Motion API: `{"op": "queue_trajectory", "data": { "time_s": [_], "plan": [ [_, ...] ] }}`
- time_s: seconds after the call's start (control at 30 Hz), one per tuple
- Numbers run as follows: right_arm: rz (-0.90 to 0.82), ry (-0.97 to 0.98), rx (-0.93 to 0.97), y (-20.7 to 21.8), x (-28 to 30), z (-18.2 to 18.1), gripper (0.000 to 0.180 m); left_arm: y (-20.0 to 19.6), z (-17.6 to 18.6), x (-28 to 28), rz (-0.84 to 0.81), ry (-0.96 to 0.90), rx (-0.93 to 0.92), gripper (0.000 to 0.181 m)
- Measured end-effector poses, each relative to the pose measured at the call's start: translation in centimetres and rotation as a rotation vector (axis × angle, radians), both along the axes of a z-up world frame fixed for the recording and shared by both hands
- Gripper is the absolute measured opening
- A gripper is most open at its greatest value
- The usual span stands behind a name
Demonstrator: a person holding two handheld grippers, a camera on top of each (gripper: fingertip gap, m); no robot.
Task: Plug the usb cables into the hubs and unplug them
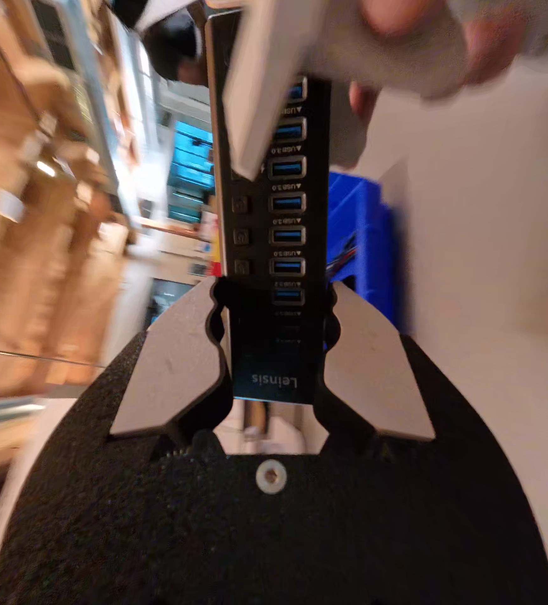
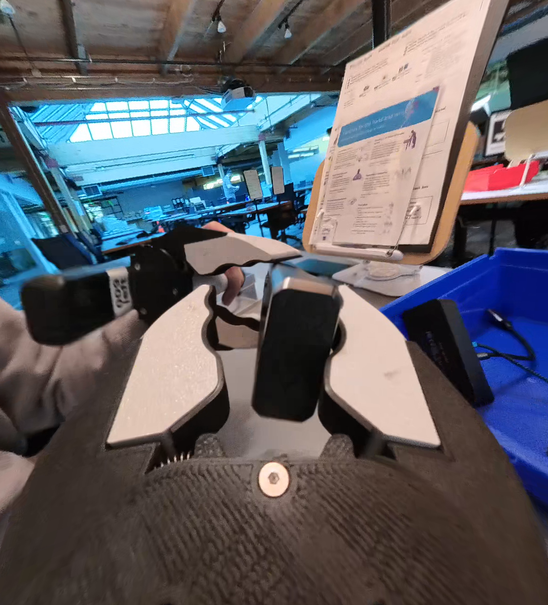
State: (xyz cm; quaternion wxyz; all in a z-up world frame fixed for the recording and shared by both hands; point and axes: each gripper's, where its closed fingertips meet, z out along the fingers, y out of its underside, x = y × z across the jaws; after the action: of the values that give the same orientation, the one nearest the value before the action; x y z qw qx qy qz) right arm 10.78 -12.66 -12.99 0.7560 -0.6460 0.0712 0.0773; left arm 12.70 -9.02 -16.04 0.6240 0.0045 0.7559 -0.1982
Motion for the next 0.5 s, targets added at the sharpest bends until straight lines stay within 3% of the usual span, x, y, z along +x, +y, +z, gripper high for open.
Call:
{"op": "queue_trajectory", "data": {
  "time_s": [0.03,0.07,0.13,0.4,0.5],
  "plan": [
    [0.027,0.018,-0.024,-0.5,-0.2,0.1,0.064,0.0,0.2,-0.2,-0.016,-0.068,0.089,0.059],
    [0.066,0.031,-0.043,-1.0,-0.6,0.1,0.061,0.0,0.5,-0.4,-0.03,-0.136,0.147,0.06],
    [0.112,0.033,-0.091,-1.8,-1.1,-0.3,0.035,0.0,1.2,-0.6,-0.018,-0.247,0.222,0.06],
    [0.061,-0.087,-0.069,-0.9,-0.6,-0.6,0.032,0.6,1.7,-0.4,-0.025,-0.35,0.251,0.059],
    [0.03,-0.084,0.016,-0.2,-0.5,0.2,0.032,2.1,2.8,-0.1,-0.005,-0.364,0.115,0.063]
  ]
}}
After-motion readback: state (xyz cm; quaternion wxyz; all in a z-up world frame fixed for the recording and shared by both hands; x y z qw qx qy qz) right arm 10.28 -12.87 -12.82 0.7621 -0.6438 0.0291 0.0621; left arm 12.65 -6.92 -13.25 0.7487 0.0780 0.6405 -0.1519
